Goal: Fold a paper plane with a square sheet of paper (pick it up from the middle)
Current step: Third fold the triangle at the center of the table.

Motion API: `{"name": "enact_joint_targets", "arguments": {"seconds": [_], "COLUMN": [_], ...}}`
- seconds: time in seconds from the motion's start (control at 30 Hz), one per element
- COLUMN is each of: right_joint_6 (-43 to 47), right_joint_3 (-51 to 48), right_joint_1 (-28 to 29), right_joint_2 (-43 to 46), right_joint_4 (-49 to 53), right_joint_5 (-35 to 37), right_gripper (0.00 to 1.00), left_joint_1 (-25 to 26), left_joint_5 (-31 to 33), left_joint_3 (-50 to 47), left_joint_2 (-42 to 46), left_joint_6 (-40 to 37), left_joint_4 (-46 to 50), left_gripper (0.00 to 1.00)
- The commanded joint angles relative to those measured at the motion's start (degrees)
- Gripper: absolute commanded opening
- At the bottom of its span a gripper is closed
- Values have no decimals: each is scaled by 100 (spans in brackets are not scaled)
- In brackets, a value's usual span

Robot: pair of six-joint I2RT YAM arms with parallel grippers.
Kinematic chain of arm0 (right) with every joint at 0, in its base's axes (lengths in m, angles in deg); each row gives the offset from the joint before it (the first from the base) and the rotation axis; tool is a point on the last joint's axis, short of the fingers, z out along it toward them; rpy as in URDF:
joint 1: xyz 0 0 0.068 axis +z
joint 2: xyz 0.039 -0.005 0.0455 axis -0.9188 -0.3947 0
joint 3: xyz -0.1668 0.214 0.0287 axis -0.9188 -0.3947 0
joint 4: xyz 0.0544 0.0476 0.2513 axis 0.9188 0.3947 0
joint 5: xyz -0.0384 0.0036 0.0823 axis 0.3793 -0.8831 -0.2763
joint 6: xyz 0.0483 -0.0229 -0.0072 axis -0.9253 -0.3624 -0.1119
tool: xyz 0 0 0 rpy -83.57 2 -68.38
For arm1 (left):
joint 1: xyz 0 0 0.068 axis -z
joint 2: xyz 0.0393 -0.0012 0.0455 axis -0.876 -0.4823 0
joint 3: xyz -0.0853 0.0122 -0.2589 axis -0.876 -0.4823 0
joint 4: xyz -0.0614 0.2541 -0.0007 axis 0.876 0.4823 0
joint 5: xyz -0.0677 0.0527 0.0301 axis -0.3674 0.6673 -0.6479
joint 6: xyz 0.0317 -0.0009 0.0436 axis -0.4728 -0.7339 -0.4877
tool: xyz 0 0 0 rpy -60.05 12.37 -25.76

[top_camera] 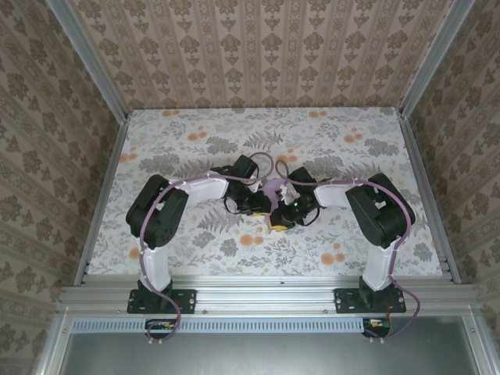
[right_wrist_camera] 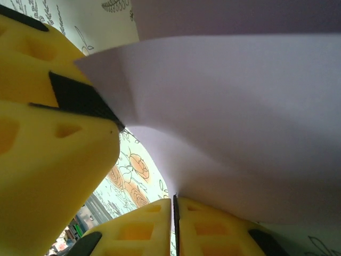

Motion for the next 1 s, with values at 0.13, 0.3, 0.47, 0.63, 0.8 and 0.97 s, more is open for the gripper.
{"name": "enact_joint_targets", "arguments": {"seconds": [0.13,0.3,0.47,0.63,0.8,0.97], "right_joint_6": [-47,-49,-47,-30,-38,-43], "right_joint_3": [-181,-181,-151,-159,-159,-176], "right_joint_1": [79,80,79,77,79,81], "right_joint_2": [-315,-304,-325,-323,-324,-315], "right_joint_4": [-163,-146,-162,-134,-150,-138], "right_joint_5": [204,195,169,169,169,169], "right_gripper": [13,13,13,13,13,12], "left_joint_1": [27,17,-45,-70,-70,-36], "left_joint_5": [-151,-144,301,509,712,516], "left_joint_3": [-32,-42,110,241,303,237], "left_joint_2": [14,-123,111,102,411,560], "left_joint_6": [209,274,10,-187,-207,-24], "left_joint_4": [-272,-366,162,514,653,455], "left_gripper": [21,19,18,25,27,26]}}
